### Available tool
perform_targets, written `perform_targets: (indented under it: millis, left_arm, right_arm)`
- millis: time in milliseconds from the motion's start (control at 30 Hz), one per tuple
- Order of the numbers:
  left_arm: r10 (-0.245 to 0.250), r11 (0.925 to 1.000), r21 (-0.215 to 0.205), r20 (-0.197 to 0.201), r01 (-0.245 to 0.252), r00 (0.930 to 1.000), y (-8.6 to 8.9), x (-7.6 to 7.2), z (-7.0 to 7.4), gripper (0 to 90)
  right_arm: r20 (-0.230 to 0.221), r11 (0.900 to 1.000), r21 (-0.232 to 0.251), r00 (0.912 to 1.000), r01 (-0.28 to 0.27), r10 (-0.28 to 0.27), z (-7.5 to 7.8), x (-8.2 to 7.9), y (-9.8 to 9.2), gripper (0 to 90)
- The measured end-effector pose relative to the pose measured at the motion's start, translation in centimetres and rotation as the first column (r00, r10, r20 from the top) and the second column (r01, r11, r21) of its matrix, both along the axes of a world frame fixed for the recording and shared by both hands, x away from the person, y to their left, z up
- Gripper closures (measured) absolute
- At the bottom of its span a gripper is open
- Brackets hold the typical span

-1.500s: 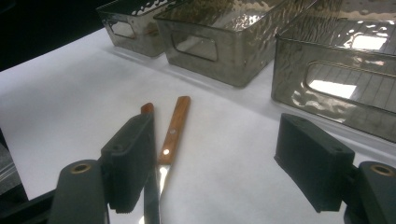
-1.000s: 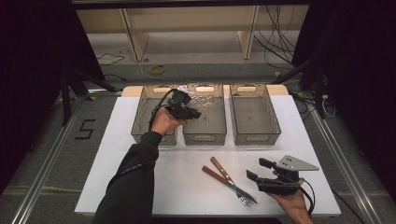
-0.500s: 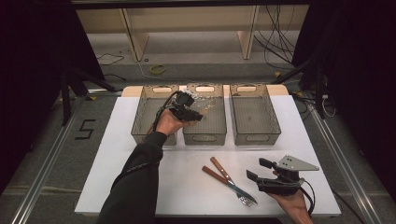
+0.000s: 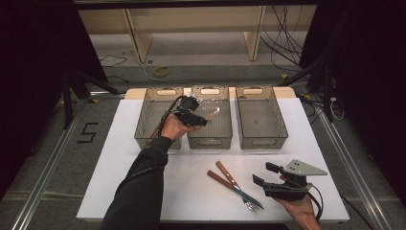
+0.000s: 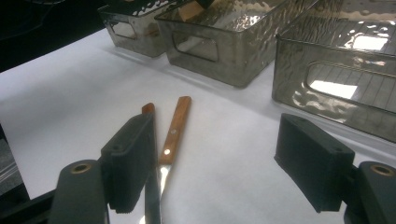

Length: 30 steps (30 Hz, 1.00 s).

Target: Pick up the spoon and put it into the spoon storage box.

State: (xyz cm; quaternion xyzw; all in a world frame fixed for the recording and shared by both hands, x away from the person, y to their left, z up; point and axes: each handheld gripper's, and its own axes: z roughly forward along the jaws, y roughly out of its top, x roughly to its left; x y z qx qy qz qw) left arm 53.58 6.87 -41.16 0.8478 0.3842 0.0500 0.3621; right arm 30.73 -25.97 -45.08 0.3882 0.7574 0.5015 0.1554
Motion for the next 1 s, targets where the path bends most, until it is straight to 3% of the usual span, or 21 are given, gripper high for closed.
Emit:
perform_targets:
  millis: [133, 467, 667, 1000]
  left_arm:
    - [-0.015, 0.9993, -0.034, -0.015, 0.015, 0.9998, 0.4, -0.2, 0.4, 58.4]
    - [-0.061, 0.9938, -0.091, 0.034, 0.064, 0.9976, 1.8, -2.7, 1.7, 36.8]
    - [-0.057, 0.987, -0.147, 0.067, 0.066, 0.9961, 3.3, -4.7, 2.0, 30.6]
    - [-0.062, 0.9783, -0.191, 0.097, 0.08, 0.9933, 5.0, -7.7, 1.2, 25.3]
  right_arm:
    - [0.001, 1.0, 0.0, 1.0, -0.001, 0.001, 0.0, 0.0, 0.0, 29.2]
    - [-0.002, 1.0, -0.003, 1.0, -0.007, 0.007, 0.2, 0.0, 0.1, 29.2]
    - [-0.021, 0.999, -0.023, 0.9993, -0.032, 0.032, 0.5, 0.1, 0.7, 29.0]
    - [-0.076, 0.992, -0.08, 0.9928, -0.099, 0.093, 0.9, 0.6, 1.9, 28.6]
